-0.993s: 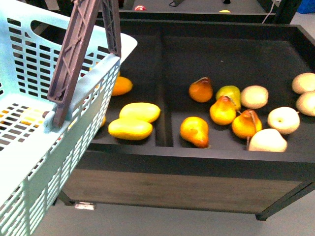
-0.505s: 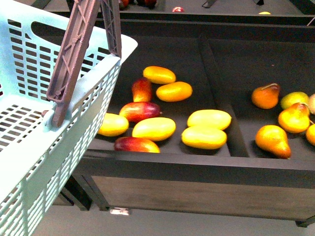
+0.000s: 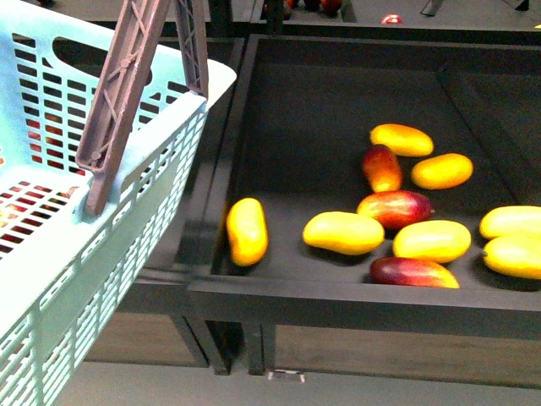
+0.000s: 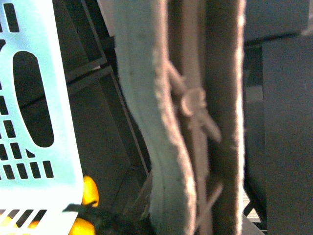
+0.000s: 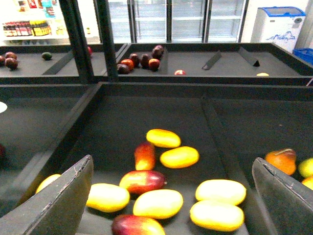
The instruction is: Pick mango and avocado into basket
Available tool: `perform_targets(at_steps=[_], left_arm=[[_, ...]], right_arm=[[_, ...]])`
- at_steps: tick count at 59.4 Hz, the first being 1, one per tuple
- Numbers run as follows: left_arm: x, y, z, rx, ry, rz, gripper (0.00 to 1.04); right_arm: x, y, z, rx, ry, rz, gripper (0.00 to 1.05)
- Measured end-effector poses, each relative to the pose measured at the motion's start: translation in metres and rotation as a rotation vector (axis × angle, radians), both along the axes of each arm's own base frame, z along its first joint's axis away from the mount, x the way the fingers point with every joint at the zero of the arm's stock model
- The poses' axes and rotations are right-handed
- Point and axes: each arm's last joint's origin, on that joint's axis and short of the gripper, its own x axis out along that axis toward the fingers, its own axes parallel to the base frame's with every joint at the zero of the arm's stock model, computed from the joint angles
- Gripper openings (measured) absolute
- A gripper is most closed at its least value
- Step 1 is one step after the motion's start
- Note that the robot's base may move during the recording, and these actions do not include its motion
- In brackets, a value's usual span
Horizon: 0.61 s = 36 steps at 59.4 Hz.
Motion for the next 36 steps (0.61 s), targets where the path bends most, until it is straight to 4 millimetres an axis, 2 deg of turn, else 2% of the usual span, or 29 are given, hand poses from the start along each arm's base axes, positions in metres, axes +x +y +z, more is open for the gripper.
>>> perform_targets(at_steps=[23, 28, 31, 36], left_arm=[[0.001, 0.003, 0.0, 0.017, -0.002, 0.019, 0.07], [0.011, -0.003, -0.004, 0.176, 0.096, -0.165, 0.07], [0.026, -0.012, -0.007, 0.327, 0.071, -0.296, 0.06], [0.047, -0.02, -0.01, 0.443, 0.025, -0.432, 0.06]], right_arm=[[0.0, 0.0, 0.0, 0.0, -0.002, 0.006, 0.96], [0.0, 0.0, 0.0, 0.0, -0.002, 0.003, 0.96], [0.0, 0.0, 0.0, 0.0, -0.002, 0.003, 0.96], [0.0, 0.0, 0.0, 0.0, -0.002, 0.003, 0.96]])
